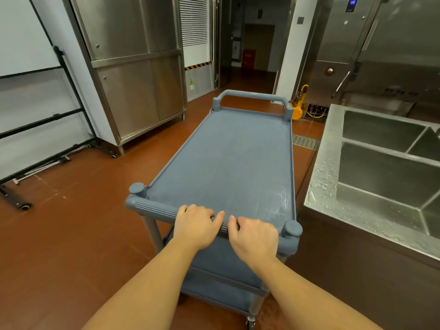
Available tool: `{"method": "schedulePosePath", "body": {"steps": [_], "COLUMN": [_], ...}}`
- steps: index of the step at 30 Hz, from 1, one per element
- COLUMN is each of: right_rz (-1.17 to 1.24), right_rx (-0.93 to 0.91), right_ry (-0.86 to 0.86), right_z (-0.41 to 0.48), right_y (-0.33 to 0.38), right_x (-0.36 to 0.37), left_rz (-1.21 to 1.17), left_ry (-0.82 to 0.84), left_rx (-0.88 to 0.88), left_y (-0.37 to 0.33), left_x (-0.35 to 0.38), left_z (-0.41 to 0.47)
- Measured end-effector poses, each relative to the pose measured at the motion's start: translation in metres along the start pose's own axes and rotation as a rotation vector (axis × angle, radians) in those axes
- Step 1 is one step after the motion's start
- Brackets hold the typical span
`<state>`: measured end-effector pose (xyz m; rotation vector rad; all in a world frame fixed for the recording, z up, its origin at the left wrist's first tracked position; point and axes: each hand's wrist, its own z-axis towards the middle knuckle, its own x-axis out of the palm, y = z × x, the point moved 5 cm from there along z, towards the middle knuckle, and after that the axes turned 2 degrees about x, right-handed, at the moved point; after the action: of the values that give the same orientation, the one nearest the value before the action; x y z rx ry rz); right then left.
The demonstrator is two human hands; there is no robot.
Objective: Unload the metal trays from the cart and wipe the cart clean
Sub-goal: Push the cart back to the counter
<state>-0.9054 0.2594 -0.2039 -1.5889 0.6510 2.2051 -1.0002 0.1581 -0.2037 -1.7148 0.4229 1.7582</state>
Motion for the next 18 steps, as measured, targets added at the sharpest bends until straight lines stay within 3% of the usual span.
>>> {"method": "schedulePosePath", "body": {"steps": [7,18], "right_rz": [0.009,0.033], "right_rx": [-0.035,-0.123], "right_ry": [0.007,0.044], "right_z": [0.01,0.013], "right_y": [0.0,-0.003], "right_x": [0.001,0.003], "left_rz": [0.02,0.061], "left_ry": [-0.082,-0.048], "left_rx": [-0.06,-0.151], "left_y": [0.0,0.001], "left_x": [0.001,0.001], "left_z": [-0.002,-0.015]}}
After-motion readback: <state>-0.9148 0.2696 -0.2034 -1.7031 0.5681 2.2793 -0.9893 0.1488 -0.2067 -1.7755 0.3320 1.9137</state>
